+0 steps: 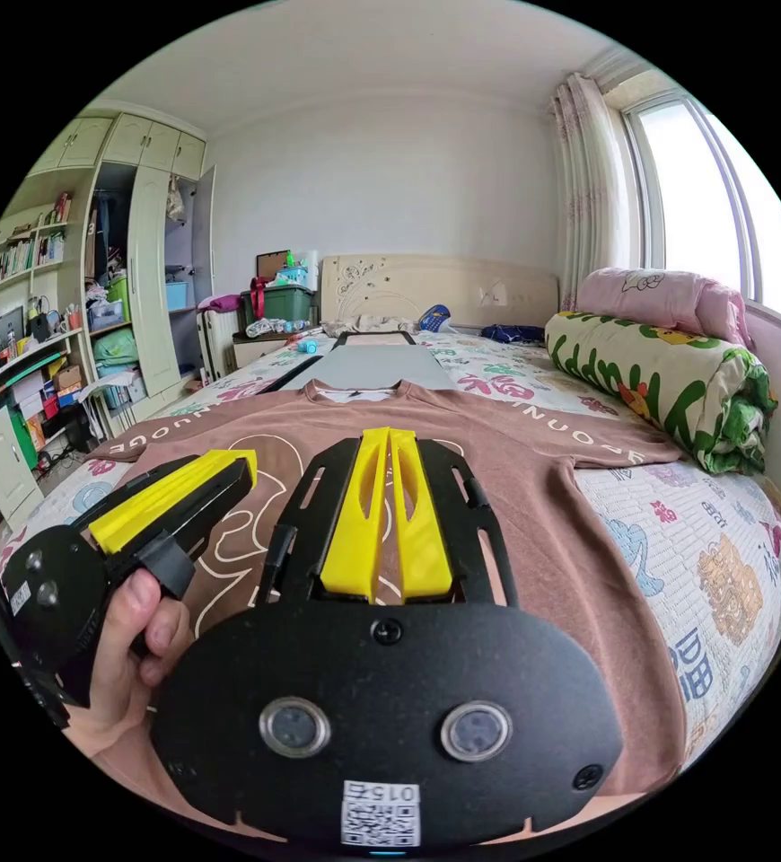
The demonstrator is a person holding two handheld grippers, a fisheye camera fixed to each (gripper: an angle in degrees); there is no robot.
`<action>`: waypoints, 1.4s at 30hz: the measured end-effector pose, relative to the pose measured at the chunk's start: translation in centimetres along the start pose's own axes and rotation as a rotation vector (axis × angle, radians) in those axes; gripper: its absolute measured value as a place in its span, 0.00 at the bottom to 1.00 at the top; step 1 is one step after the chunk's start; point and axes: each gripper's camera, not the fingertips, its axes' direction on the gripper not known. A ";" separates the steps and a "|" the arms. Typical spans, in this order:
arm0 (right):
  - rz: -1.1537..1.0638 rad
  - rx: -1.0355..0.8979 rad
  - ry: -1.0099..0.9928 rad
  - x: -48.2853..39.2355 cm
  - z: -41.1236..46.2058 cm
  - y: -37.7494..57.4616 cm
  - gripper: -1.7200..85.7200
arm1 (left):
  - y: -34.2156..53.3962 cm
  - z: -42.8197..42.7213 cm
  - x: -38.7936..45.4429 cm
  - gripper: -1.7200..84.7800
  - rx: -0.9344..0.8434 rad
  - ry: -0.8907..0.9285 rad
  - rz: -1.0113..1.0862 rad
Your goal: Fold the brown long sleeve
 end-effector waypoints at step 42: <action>0.010 -0.011 -0.010 7.1 2.4 0.3 0.01 | -0.4 -1.0 -5.1 0.01 -0.002 0.000 0.000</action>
